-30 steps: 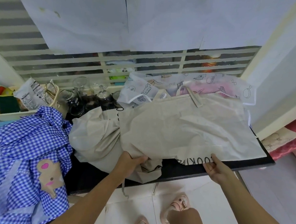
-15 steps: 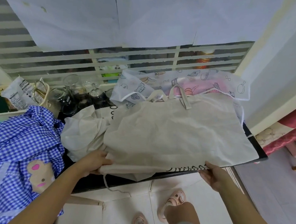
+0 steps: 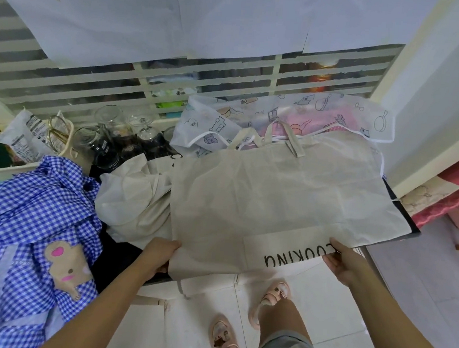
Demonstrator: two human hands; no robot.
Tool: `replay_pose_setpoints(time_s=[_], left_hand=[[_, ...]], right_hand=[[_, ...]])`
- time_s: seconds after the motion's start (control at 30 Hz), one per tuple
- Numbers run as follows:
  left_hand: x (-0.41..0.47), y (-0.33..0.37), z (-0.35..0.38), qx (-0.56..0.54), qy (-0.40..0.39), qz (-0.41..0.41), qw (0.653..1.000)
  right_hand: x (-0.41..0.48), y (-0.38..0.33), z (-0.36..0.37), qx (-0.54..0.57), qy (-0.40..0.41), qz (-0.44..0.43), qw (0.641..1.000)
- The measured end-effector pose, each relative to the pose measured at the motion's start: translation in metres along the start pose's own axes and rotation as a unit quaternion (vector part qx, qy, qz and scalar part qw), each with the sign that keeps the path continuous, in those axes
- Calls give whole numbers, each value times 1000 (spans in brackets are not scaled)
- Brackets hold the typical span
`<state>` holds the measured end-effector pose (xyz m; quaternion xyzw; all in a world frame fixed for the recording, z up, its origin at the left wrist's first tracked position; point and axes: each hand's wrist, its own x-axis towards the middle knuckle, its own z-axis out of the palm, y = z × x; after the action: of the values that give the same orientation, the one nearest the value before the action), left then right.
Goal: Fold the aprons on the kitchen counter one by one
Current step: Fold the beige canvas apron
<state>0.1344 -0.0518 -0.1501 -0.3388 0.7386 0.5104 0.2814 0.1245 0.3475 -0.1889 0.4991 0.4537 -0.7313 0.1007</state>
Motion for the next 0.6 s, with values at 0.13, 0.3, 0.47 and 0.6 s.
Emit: replay_pose_setpoints(time_s=[0.13,0.3,0.47,0.6], left_hand=[[1,-5,-1,154,157,147,964],[-2,16,37,283,301,428,804],[19,25,104,453,98,389,796],[38,23,116,489,69,272,826]], right_hand=[[-1,8,-5,-19,-16,12,1000],[-6,16,-17,-127,-5,18,992],[-36,-11,-5,-411,-79,69,906],[-36,-41,38,-295,-178,23,939]])
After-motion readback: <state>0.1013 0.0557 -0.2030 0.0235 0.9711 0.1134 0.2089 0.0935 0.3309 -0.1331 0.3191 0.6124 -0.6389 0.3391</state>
